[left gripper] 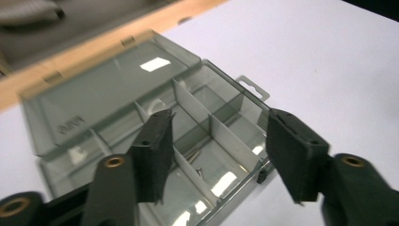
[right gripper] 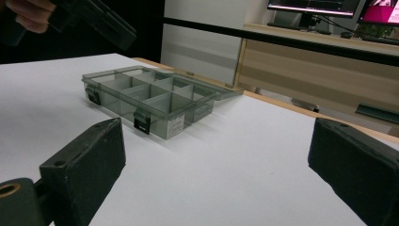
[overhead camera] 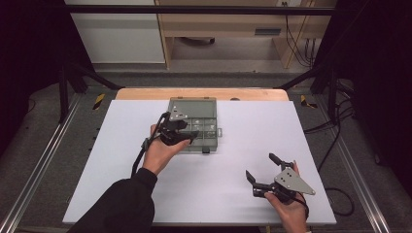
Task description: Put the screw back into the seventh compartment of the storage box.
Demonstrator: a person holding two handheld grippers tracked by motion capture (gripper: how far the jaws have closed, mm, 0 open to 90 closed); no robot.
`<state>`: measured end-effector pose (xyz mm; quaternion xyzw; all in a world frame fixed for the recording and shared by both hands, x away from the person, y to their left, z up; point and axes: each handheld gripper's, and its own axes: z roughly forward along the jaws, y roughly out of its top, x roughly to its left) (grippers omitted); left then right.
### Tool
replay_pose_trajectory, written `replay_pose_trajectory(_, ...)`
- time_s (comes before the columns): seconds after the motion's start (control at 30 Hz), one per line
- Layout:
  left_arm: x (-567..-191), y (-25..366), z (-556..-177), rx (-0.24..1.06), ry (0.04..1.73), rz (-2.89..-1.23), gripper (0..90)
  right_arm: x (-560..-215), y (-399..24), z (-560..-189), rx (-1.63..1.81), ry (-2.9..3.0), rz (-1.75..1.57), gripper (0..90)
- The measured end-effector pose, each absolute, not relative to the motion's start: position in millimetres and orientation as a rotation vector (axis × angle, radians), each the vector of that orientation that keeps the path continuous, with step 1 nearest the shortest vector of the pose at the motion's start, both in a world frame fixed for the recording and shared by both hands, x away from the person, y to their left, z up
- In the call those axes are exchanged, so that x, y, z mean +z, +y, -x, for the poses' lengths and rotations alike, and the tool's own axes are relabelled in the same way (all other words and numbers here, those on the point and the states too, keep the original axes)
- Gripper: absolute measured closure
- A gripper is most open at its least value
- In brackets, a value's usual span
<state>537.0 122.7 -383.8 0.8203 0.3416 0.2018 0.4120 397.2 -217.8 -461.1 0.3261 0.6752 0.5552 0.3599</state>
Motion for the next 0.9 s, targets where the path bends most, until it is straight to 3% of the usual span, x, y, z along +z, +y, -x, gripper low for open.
replay_pose_trajectory(0.2,-377,139,-515,0.535,0.818,-2.014,15.1,-461,-217,-397,1.434,1.738,-0.841,4.1)
replay_pose_trajectory(0.3,-379,154,-503,0.548,0.804,-1.968,10.2,-461,-218,-397,1.431,1.74,-0.844,4.1)
replay_pose_trajectory(0.9,-399,234,-455,0.605,0.738,-1.812,5.0,-460,-219,-398,1.436,1.731,-0.856,3.6)
